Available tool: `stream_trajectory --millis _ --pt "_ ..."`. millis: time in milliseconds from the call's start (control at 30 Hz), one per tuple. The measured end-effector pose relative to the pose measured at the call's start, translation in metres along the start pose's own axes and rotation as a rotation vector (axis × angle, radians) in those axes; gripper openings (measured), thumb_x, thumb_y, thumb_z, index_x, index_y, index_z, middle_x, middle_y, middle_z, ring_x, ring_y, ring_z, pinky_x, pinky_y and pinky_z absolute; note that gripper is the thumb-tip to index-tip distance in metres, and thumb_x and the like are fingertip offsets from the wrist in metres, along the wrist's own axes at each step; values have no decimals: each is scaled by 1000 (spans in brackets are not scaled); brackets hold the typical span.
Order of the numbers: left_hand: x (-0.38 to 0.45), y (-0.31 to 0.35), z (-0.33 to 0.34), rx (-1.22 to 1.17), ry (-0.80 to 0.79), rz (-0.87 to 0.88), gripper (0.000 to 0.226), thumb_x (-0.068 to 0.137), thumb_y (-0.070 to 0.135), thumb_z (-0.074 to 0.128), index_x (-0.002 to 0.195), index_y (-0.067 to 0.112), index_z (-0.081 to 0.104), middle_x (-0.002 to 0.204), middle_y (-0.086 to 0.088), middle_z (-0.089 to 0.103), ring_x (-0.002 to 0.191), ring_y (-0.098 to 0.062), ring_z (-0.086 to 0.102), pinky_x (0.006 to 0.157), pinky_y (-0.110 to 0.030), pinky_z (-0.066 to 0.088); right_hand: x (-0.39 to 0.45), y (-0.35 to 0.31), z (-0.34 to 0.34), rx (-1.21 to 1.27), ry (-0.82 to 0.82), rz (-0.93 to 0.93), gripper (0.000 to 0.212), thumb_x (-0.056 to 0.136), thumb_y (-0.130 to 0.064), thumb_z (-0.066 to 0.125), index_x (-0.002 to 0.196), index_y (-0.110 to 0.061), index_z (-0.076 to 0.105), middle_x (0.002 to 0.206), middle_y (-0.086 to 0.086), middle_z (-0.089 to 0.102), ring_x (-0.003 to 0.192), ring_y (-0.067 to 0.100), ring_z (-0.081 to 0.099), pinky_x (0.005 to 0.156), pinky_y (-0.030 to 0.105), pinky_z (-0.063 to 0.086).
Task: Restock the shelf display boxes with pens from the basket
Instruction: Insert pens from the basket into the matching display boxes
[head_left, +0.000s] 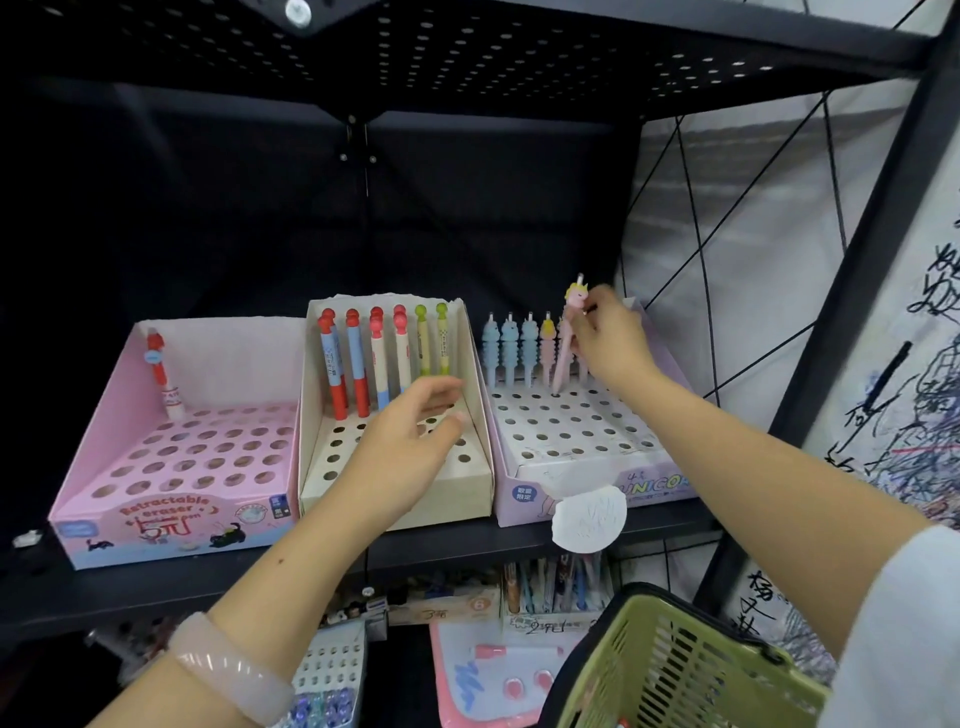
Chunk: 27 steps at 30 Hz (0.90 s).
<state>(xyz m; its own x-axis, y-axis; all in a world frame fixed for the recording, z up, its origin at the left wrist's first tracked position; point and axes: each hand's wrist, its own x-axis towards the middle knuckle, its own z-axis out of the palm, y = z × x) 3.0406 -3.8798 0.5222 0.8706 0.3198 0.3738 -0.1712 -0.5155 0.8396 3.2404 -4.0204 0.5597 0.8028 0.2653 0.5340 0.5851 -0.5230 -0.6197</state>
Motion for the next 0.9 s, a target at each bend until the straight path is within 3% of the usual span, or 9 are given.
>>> stream_trajectory --millis 100,167,233,333,433,500,600,767,900 --pt "-1 -3 -2 -17 12 7 27 93 17 50 112 37 50 112 24 54 112 4 49 83 -8 42 -1 2 6 -90 -99 1 27 98 -28 42 105 -3 50 77 8 54 71 26 55 59 32 43" --pt "-2 -3 -3 -26 16 6 27 93 16 51 113 33 51 114 19 55 109 6 49 71 0 41 1 3 10 -130 -131 43 32 100 -29 39 110 -1 50 90 15 59 79 28 56 69 34 47" --pt "-3 -2 -3 -29 18 8 27 93 16 51 115 31 51 115 17 56 108 6 49 75 -3 41 3 2 13 -210 -236 105 37 101 -28 31 115 1 50 98 20 63 87 32 61 79 39 49" --pt "-7 1 -4 -27 20 17 27 93 16 50 115 31 52 115 18 57 109 7 49 89 -15 39 -6 5 18 -324 -339 137 37 102 -25 29 120 -1 51 95 15 62 74 23 55 68 28 38" --pt "-11 4 -5 -35 10 33 26 93 16 50 112 34 52 113 21 57 106 13 49 83 -8 40 -18 7 15 -379 -297 94 34 99 -24 38 115 1 55 108 19 63 96 31 57 74 29 40" --pt "-16 6 -3 -61 5 33 25 93 16 51 107 36 53 113 21 57 105 12 50 83 -7 40 -25 7 6 -363 -291 78 30 96 -20 44 115 0 55 107 17 62 105 33 55 81 32 45" --pt "-29 12 7 -104 -17 34 27 93 12 51 104 37 54 111 18 60 106 6 53 89 -14 41 -45 -7 -16 -219 -298 12 29 93 -13 45 117 -5 57 77 -2 56 89 20 54 73 24 41" --pt "-69 11 44 -164 -174 5 29 93 10 50 97 38 55 107 16 62 99 6 56 85 -9 44 -119 -29 -52 114 -584 -125 17 96 -15 48 103 -9 62 77 -1 68 64 5 62 65 22 54" --pt "-104 -11 75 -142 -258 -40 21 93 9 51 94 27 60 94 15 63 86 9 57 74 -4 42 -184 4 -59 165 -876 -35 16 96 -15 48 86 -12 60 69 0 68 57 6 61 56 19 52"
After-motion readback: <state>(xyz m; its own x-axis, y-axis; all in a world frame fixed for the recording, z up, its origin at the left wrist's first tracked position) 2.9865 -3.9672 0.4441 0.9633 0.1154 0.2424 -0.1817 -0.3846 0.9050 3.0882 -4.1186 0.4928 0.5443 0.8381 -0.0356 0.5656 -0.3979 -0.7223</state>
